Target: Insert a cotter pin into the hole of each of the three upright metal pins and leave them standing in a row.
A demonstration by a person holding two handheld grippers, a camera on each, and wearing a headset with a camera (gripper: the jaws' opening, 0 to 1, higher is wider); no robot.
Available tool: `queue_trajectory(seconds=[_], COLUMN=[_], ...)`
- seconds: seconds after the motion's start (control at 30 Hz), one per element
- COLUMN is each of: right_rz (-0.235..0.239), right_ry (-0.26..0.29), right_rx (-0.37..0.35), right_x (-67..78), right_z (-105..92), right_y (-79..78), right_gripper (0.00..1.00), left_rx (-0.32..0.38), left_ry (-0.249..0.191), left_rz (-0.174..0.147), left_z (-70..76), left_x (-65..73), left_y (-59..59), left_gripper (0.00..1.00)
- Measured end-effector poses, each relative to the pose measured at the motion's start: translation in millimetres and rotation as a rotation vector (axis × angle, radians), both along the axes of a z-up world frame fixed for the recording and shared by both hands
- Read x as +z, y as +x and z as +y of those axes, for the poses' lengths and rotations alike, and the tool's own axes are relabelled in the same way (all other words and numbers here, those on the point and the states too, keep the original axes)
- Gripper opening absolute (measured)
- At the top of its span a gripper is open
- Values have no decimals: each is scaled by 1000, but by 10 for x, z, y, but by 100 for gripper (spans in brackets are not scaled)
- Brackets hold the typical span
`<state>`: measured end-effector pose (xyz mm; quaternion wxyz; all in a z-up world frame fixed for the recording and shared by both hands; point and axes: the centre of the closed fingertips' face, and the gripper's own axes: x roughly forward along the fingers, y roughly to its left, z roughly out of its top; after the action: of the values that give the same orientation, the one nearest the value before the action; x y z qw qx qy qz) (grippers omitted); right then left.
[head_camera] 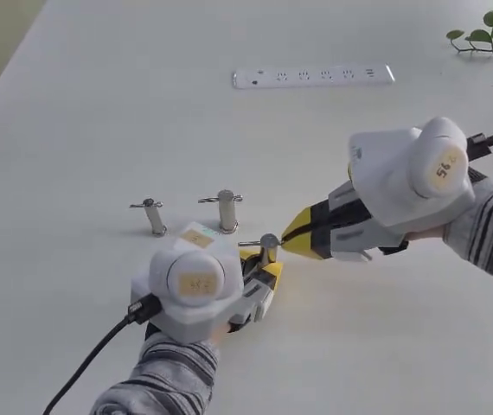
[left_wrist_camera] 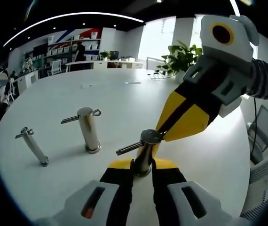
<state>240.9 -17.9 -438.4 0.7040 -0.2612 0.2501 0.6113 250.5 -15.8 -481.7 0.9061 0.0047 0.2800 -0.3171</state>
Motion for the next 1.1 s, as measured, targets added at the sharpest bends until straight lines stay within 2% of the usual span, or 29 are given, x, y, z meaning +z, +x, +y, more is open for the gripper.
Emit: queue_trajectory(seconds=[0.1,0.27,0.53,0.63,0.83,1.1], right_rz=[3,18,53,57,61,63], right_ry=[2,12,19,18,11,-3], right_rx=[-11,-34,-44,-42,-36,-33], right_x=[6,34,2,-19,-67,-140], right_z=[1,23,120,168,222,218], right_y=[9,19,-15,-22,-13,5], right_gripper=[0,8,12,13,12,9], left_rx=[-3,-22,-76,-74,-57,-41], left_ry=[14,40,63,53,30,27], left_rz=[-5,-11,-42,-39,-53,-62], left_z=[30,92,158,201,260,406], left_x=[2,20,159,201,340,453], left_y=[-1,-55,-183,-204,-234,-280], left_gripper=[17,26,39,40,43,49])
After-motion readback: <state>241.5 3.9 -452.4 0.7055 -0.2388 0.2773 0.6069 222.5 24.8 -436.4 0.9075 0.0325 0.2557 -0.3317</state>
